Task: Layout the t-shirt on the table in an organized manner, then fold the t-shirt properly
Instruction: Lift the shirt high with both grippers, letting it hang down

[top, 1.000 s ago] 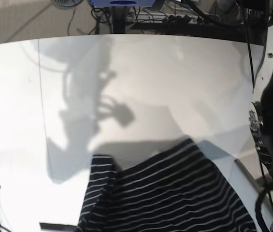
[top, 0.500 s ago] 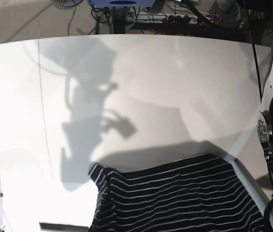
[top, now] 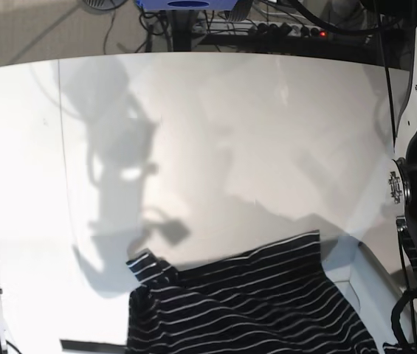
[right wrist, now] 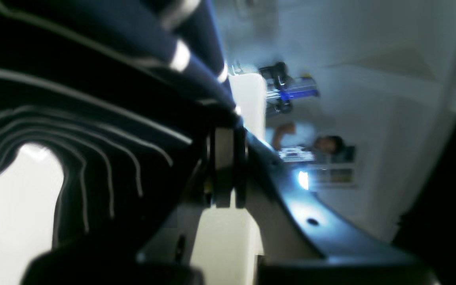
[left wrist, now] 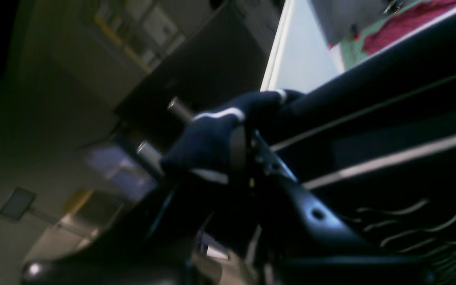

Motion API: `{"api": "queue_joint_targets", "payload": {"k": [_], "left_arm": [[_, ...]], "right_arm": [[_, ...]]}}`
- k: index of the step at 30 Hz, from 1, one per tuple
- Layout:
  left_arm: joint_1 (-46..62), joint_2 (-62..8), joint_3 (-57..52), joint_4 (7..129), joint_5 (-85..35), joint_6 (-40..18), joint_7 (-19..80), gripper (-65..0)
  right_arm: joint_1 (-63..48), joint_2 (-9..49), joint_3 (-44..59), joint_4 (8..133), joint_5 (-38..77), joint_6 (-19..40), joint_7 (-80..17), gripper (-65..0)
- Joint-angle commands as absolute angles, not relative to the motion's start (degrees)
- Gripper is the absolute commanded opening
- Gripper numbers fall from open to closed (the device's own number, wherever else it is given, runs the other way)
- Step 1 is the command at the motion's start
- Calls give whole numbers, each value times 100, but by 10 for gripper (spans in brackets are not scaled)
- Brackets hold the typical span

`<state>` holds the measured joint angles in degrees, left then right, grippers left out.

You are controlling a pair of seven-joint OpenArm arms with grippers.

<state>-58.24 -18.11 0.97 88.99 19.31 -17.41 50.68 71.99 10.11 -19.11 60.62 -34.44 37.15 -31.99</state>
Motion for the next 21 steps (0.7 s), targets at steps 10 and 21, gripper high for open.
{"api": "queue_joint_targets", "payload": {"k": [10, 21], "left_arm": [[-7257, -1771, 57, 7160, 2088, -1640, 4338, -650], [-7500, -1446, 57, 6185, 2079, -1631, 4022, -650]], "right_arm": [[7480, 980, -1859, 4101, -3591, 2123, -1393, -650], [7480, 963, -1877, 3890, -3688, 1314, -708, -650]]}}
